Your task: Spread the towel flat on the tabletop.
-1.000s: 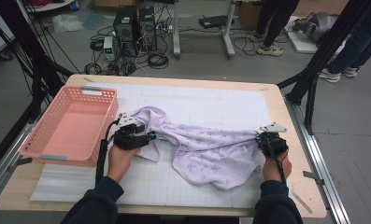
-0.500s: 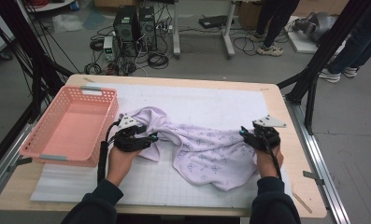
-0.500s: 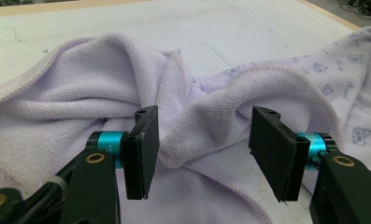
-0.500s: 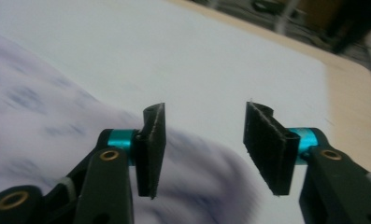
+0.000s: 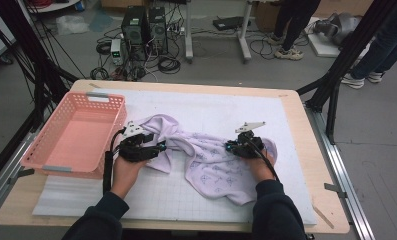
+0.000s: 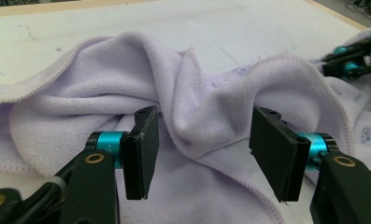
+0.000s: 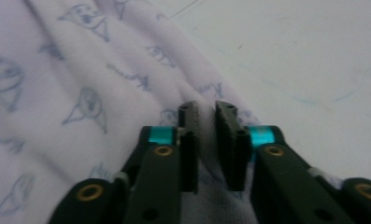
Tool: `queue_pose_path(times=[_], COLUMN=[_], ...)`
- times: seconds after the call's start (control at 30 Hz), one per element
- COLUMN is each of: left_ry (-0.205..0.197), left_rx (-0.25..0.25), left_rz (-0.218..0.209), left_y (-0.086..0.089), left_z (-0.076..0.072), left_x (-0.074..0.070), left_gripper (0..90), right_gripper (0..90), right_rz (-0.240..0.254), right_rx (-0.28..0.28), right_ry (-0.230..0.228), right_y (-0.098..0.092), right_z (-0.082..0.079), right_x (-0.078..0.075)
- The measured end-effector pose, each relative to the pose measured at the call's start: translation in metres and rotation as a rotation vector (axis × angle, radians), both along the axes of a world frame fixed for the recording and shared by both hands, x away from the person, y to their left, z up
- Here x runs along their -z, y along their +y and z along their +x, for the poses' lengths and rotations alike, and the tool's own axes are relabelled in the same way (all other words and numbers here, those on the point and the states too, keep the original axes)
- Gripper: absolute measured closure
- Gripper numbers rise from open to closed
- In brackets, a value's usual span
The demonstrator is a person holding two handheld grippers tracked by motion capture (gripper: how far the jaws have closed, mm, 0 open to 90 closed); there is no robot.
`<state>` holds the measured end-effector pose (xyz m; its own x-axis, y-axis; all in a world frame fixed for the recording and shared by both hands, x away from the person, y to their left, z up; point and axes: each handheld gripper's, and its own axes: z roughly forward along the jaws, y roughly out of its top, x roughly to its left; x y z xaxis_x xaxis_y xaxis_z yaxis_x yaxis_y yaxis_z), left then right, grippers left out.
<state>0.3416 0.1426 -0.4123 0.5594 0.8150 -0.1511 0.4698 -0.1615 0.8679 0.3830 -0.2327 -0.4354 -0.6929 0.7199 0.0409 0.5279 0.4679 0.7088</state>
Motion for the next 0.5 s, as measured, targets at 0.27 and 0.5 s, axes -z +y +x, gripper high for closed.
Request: queue_pose_path(times=[0.27,0.5], left_ry=[0.005,0.014], left_rx=[0.008,0.009], left_rz=[-0.007,-0.010], left_y=[-0.006,-0.014], left_z=[0.004,0.011], left_x=[-0.006,-0.006], left_gripper=[41.8,40.9], right_gripper=[84.9,73.6], right_rz=[-0.025,0.042], right_rx=[-0.170,-0.185], right_ry=[0.033,0.024], right_y=[-0.031,-0.050], right_z=[-0.075,-0.098], right_x=[-0.008,-0.022])
